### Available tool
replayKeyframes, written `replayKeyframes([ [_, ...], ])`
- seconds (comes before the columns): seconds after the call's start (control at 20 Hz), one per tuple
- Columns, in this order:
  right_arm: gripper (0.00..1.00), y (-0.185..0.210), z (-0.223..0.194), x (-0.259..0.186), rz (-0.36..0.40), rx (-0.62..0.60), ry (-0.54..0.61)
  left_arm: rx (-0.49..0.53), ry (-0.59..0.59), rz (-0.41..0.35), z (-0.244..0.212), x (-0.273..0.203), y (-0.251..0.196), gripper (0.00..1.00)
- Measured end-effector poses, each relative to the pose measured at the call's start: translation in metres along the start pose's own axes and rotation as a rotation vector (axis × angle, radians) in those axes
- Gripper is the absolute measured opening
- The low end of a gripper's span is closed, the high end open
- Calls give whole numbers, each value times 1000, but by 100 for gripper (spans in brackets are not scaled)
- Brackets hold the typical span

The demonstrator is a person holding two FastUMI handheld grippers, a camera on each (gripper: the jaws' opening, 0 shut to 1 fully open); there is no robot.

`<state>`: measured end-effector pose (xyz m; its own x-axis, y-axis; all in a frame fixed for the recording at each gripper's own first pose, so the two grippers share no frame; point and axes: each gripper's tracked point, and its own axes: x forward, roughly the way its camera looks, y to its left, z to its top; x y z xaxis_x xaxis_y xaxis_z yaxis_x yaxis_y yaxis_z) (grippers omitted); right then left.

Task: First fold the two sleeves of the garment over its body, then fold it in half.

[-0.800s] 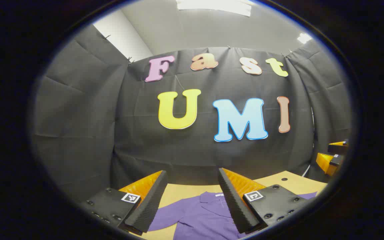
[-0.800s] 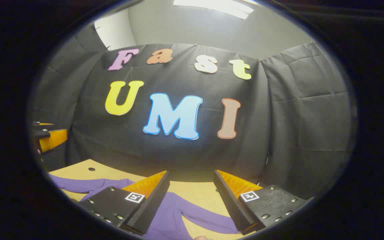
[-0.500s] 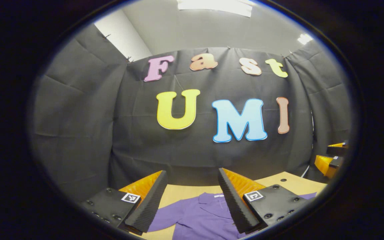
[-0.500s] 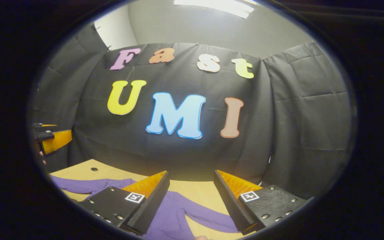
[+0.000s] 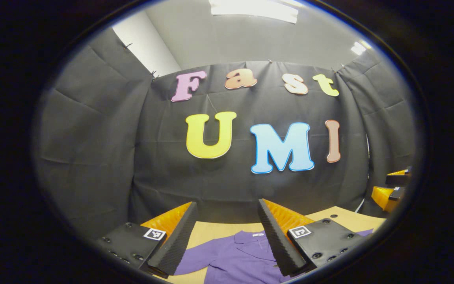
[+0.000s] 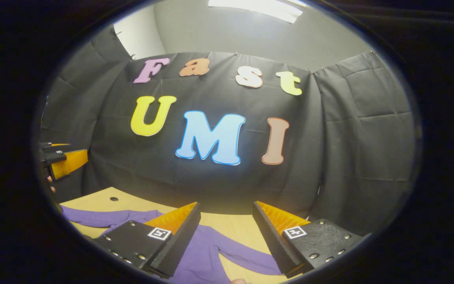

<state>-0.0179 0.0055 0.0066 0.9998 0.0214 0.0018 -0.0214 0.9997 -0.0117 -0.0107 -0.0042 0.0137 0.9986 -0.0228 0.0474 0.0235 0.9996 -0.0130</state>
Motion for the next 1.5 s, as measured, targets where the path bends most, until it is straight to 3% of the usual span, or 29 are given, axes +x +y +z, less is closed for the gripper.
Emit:
replayKeyframes([
  [0.3,88,-21,-23,-2,-54,11,62,-1,2,-6,0,-5,-9,98],
  [0.75,88,-85,-85,3,-198,8,218,1,27,6,-10,2,-15,97],
  [1.15,89,-146,-160,3,-344,86,400,26,38,19,-16,15,-15,97],
  [1.5,89,-179,-231,-1,-422,134,557,47,57,42,-23,17,-10,97],
])
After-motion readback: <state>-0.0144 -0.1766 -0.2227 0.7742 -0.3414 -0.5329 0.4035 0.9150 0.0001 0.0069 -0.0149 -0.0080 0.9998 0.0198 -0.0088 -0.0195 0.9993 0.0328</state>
